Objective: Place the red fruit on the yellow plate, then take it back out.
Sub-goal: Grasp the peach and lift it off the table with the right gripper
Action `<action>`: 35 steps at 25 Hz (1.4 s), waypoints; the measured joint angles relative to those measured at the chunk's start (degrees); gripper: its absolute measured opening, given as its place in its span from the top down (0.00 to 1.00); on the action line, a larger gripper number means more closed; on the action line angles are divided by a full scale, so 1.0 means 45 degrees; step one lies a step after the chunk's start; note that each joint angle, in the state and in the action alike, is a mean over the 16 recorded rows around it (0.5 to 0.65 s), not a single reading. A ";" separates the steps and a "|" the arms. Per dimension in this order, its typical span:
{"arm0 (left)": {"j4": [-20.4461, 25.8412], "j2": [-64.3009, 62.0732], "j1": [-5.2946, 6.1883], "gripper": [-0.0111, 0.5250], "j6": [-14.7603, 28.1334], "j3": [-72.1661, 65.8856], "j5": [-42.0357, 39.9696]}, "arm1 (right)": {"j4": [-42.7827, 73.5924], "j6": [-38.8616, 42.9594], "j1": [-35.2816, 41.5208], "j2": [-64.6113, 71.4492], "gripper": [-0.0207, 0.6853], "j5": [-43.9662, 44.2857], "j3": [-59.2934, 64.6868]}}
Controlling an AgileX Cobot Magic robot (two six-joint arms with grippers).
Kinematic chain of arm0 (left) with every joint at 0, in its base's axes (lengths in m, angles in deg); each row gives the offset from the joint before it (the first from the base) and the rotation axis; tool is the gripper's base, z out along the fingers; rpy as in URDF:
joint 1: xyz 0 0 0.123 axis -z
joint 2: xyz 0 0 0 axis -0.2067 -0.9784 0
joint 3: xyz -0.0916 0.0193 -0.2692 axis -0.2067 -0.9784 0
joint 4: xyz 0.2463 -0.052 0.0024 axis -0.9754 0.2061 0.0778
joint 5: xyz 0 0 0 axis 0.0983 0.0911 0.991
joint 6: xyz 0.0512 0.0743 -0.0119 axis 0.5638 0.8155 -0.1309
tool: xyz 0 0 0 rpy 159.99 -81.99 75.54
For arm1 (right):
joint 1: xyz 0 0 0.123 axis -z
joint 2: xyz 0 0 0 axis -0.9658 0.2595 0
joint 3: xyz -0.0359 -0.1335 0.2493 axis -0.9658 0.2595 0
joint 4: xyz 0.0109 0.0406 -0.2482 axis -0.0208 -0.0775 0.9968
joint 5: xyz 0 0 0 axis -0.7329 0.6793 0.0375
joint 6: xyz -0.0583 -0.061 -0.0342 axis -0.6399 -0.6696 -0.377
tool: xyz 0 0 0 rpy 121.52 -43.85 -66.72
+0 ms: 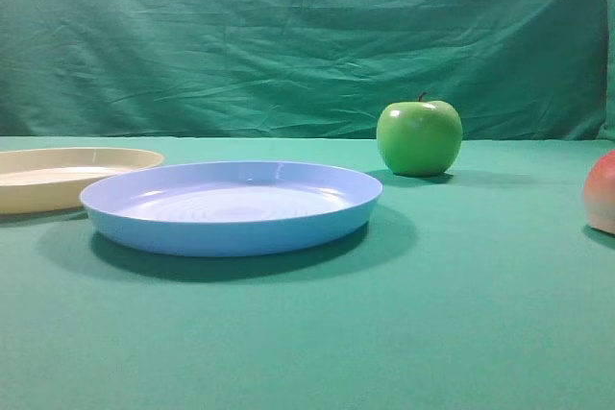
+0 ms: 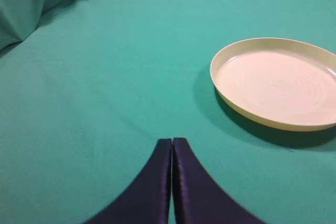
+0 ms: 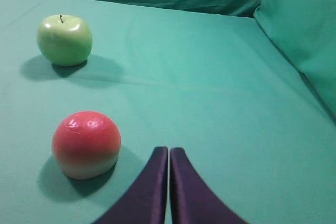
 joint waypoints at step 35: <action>0.0000 0.0000 0.0000 0.98 0.0000 0.0000 0.0000 | -0.0533 -0.0266 0.0000 0.0000 0.97 -0.0854 0.0000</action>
